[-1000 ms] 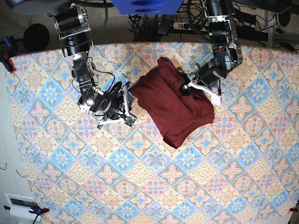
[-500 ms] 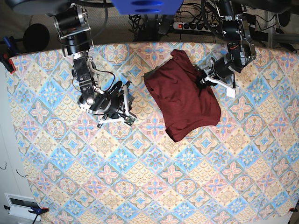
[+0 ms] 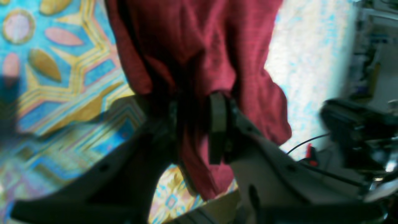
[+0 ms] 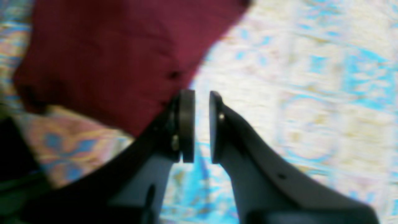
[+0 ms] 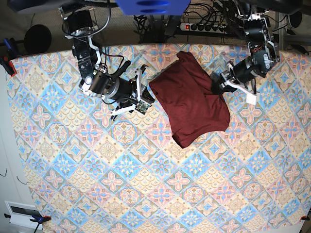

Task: Layout the t-shirt on the table in an organized manner, then fold the t-shirt properly
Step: 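Push the bundle with the left gripper toward the right gripper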

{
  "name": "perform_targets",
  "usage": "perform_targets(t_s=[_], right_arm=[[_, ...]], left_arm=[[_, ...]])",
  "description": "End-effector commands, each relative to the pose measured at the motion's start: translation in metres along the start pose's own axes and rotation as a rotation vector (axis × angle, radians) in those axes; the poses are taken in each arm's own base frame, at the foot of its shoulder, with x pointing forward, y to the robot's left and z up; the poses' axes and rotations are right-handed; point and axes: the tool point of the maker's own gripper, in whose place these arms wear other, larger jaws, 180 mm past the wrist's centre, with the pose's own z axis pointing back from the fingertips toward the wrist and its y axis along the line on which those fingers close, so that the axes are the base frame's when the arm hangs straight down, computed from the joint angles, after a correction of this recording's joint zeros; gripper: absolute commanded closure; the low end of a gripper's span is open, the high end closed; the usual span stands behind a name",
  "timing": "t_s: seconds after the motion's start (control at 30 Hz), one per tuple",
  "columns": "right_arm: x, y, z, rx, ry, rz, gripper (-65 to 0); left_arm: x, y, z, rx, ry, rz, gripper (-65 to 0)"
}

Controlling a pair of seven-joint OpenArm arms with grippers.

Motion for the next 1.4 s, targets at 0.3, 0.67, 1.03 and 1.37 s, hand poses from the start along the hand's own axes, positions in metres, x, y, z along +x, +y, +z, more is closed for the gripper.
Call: perform_targets(t_s=[0.3,0.67,1.03,1.37], right_arm=[[0.035,0.010,-0.008,0.058,-0.133,-0.068,-7.4],[0.008,0.014,-0.023,0.093,-0.056,-0.120,-7.4],[-0.005,0.008,0.004,0.033,-0.009,-0.085,-7.4],[0.003,0.011,0.011,0.036,-0.020,-0.030,-7.4]], left_arm=[[0.055,0.021,0.022,0.045,-0.190,0.056,-10.8],[0.052,0.012,-0.067,0.088,-0.108,0.122,-11.2],[0.011,-0.054,-0.156,0.010,0.055,0.021,-11.2],[0.052,-0.037,-0.126,-0.001,-0.067,0.042,-10.8]])
